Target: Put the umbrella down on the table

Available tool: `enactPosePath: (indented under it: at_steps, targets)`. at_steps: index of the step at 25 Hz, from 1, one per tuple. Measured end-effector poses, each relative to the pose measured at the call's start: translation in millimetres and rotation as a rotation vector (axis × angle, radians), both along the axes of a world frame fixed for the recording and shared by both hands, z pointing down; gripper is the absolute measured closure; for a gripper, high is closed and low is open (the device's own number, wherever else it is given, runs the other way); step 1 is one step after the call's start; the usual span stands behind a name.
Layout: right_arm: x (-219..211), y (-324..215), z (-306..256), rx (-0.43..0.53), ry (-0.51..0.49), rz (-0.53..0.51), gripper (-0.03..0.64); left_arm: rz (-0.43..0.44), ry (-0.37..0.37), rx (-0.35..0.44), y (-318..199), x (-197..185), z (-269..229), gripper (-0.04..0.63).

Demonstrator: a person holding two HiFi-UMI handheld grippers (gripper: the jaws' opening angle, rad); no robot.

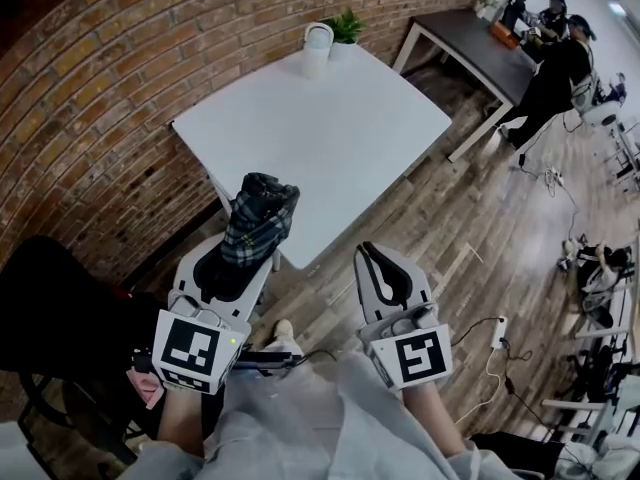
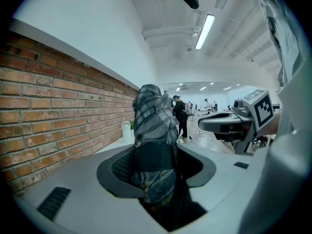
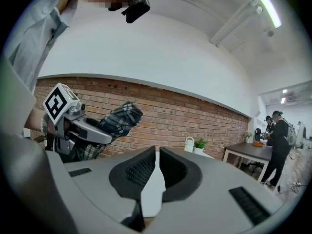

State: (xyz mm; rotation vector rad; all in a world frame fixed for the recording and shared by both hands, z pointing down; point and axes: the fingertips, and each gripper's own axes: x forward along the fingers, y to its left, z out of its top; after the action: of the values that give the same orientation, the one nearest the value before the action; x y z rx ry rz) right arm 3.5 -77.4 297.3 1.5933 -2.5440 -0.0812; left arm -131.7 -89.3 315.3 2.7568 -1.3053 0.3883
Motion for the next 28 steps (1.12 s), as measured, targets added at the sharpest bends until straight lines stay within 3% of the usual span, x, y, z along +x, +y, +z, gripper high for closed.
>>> enactPosePath:
  at_steps: [6, 17, 28]
  targets:
    - [0, -23, 7, -0.047, 0.036, 0.009, 0.561, 0.008, 0.009, -0.022, -28, -2, 5, 0.365]
    - [11, -48, 10, -0.035, 0.017, -0.037, 0.561, -0.026, -0.004, -0.050, -48, 12, 15, 0.365]
    - [29, -69, 28, -0.063, 0.029, -0.037, 0.561, 0.003, -0.066, -0.093, -83, 37, 45, 0.365]
